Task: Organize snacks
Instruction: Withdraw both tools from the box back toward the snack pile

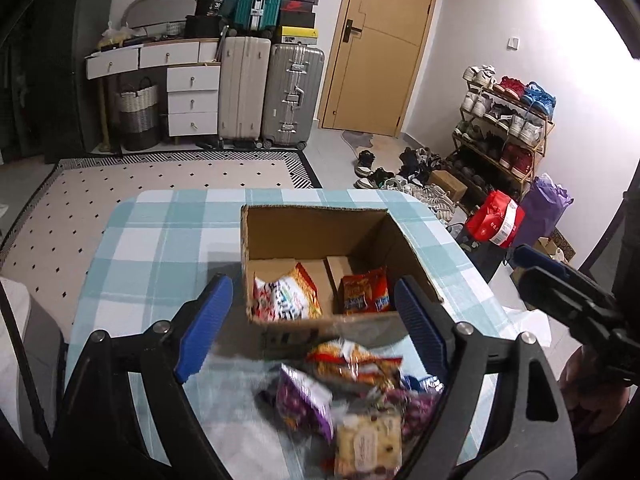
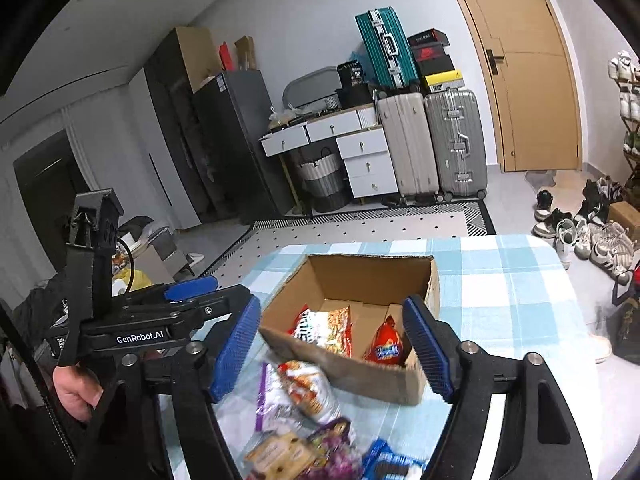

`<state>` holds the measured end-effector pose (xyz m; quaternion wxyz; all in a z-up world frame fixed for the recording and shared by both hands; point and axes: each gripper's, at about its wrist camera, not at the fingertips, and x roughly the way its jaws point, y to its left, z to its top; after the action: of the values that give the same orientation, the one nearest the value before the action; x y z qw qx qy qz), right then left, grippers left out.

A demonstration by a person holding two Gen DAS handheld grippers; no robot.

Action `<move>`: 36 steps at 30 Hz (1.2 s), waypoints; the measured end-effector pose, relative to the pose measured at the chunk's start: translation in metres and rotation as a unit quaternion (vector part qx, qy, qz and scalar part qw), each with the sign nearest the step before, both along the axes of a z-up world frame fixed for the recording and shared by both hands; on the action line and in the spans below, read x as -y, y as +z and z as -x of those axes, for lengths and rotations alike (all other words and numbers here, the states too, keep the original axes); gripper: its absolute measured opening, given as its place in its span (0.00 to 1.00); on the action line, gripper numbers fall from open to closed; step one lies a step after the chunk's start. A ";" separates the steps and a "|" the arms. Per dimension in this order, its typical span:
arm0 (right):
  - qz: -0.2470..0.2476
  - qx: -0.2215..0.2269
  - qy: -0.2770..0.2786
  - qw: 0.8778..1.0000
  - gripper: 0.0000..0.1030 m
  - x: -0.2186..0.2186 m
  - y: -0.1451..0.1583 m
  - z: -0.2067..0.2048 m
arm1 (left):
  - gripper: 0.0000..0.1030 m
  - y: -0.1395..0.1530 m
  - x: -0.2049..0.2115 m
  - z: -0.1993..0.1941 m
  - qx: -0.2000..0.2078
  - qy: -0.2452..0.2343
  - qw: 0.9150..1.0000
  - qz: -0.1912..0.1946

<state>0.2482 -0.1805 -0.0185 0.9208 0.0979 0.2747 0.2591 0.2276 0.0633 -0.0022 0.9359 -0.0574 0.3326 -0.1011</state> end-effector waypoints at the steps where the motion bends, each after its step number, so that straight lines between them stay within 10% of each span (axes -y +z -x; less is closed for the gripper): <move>1: 0.000 0.003 -0.001 1.000 0.78 0.001 0.002 0.008 | 0.80 0.002 0.000 0.008 0.001 0.001 1.000 0.000; 23: 0.017 0.040 -0.010 0.999 0.92 0.009 0.017 0.146 | 0.99 0.024 0.018 0.165 0.043 0.033 0.998 -0.034; 36: 0.054 0.038 -0.033 0.997 0.98 0.018 -0.012 0.190 | 0.99 -0.029 0.015 0.198 0.006 0.040 0.999 -0.028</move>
<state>0.0584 -0.1982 -0.0309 0.9426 0.0473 0.2498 0.2164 0.0299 0.0486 -0.0309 0.9425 -0.0437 0.3268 -0.0546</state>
